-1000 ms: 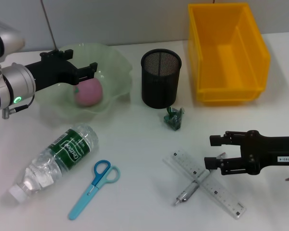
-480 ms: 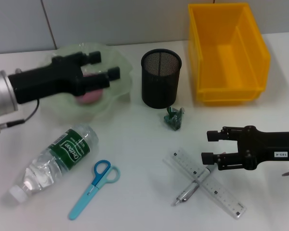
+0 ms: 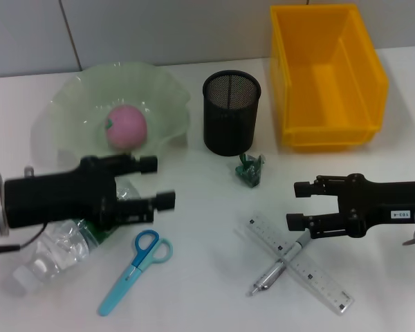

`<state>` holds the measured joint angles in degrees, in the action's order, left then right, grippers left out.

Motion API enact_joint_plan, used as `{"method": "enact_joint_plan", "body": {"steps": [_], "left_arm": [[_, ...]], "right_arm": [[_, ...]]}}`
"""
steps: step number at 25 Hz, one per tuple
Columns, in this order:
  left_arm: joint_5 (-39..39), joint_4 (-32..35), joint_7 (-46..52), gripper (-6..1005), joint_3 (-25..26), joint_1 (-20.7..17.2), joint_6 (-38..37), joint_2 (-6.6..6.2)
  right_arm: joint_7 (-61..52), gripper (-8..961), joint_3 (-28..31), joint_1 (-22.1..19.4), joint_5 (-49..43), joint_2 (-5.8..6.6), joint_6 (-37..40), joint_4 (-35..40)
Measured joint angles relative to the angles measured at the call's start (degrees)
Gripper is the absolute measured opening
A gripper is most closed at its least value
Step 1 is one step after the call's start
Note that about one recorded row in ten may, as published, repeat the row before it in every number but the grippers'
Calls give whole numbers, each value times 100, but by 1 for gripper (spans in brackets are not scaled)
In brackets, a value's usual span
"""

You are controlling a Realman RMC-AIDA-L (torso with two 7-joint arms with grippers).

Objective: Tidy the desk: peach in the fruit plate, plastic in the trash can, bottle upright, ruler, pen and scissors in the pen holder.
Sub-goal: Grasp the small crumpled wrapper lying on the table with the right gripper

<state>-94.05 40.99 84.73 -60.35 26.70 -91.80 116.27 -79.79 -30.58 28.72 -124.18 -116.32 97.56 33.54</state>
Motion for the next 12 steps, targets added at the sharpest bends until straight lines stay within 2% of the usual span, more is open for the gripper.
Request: {"method": "enact_joint_plan", "body": {"steps": [2,6,12], "left_arm": [[-281,-6,-252,797,-4,-145,-143,53],[-684,-8,-397,797,-6,-247,-232,79],[-784,-16,-444,797,0,-341,-340,97]], "right_arm": [[-15,816,0,5,-1,4,0,10],[-32,816,-3,14,-9,5,1,20],[-245,816,-315,40,-17,14,-1,147]]}}
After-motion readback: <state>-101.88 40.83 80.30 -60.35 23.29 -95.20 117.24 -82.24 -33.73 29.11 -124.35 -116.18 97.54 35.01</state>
